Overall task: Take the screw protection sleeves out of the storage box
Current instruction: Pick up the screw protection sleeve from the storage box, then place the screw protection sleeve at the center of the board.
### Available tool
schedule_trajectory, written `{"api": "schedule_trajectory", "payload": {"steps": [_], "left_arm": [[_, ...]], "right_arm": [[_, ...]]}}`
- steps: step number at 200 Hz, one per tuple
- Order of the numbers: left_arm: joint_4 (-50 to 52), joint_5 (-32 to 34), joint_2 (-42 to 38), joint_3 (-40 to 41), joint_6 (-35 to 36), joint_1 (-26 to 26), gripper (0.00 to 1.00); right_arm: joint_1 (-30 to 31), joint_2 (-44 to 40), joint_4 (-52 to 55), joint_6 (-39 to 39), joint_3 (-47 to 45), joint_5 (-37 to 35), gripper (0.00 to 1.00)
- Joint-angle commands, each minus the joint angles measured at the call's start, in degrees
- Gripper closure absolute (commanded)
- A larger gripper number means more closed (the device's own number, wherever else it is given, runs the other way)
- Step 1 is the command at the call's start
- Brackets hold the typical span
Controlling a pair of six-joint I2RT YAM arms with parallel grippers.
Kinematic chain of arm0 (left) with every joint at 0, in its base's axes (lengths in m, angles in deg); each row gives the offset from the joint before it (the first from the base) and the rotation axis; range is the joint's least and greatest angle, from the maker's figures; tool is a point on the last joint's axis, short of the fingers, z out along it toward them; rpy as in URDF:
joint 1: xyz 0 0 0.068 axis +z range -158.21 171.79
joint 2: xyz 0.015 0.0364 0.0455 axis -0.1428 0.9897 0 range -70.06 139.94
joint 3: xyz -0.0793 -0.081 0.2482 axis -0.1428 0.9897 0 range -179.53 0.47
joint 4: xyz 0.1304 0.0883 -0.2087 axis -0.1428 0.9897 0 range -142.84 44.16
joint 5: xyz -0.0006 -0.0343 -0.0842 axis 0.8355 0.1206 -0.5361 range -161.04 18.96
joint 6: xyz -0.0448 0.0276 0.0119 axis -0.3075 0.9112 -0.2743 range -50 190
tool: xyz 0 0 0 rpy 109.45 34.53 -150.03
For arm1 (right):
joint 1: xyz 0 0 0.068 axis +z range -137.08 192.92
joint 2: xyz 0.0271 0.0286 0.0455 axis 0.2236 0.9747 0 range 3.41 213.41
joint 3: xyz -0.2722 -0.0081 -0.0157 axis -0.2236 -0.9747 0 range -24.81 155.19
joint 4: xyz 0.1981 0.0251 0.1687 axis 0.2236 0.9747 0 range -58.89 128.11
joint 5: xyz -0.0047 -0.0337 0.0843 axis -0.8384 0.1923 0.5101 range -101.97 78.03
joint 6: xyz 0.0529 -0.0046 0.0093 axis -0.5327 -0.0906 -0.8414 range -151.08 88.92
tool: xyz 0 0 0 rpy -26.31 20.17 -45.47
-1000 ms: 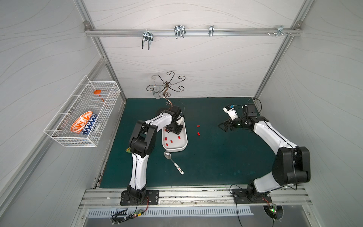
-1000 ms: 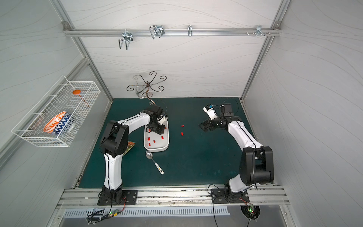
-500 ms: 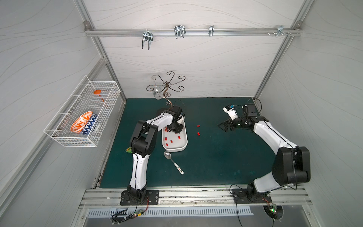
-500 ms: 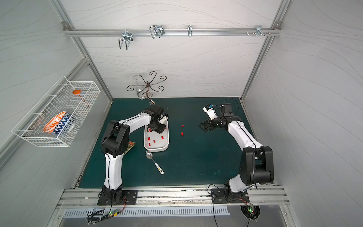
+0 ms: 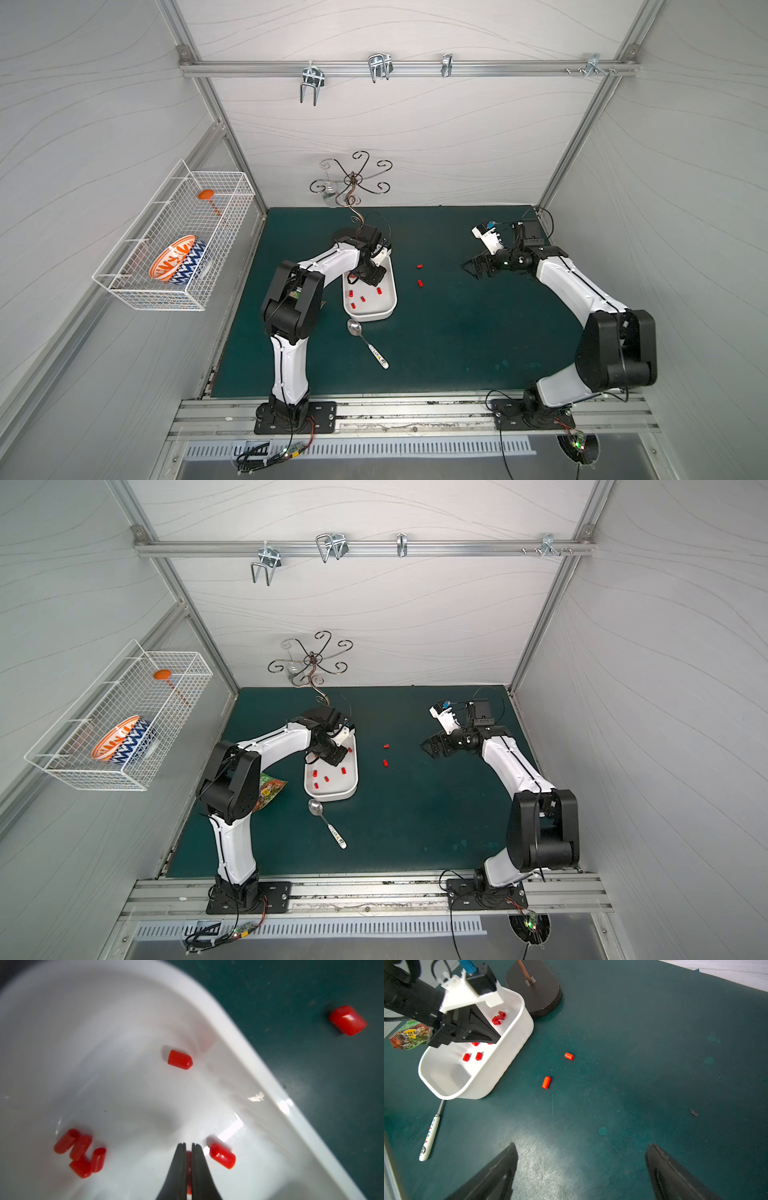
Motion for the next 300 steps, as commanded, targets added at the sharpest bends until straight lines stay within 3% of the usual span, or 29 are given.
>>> {"api": "schedule_trajectory", "payload": {"steps": [1,45,129,225,300], "left_arm": [[0.4,-5.0,-4.6,-0.3,3.2,-0.3,0.93],[2.9,-13.7,-8.4,-3.2,7.2,-3.7,0.93],[4.5,-10.3,9.3,-20.1,7.6,-13.8,0.92],[6.5,-6.0,24.6,-35.3,6.9,-16.1,0.84],[7.3,-5.9,26.3,-38.1,7.2,-16.1,0.70]], "right_arm": [[0.1,-0.2,0.9,0.9,1.2,1.2,0.01],[0.2,-1.4,1.1,3.0,0.8,2.2,0.01],[-6.5,-4.4,0.4,-0.8,1.0,1.8,0.01],[-6.6,-3.9,0.2,-0.6,0.8,0.8,0.01],[-6.6,-3.8,0.3,-0.5,0.8,1.4,0.01]]}}
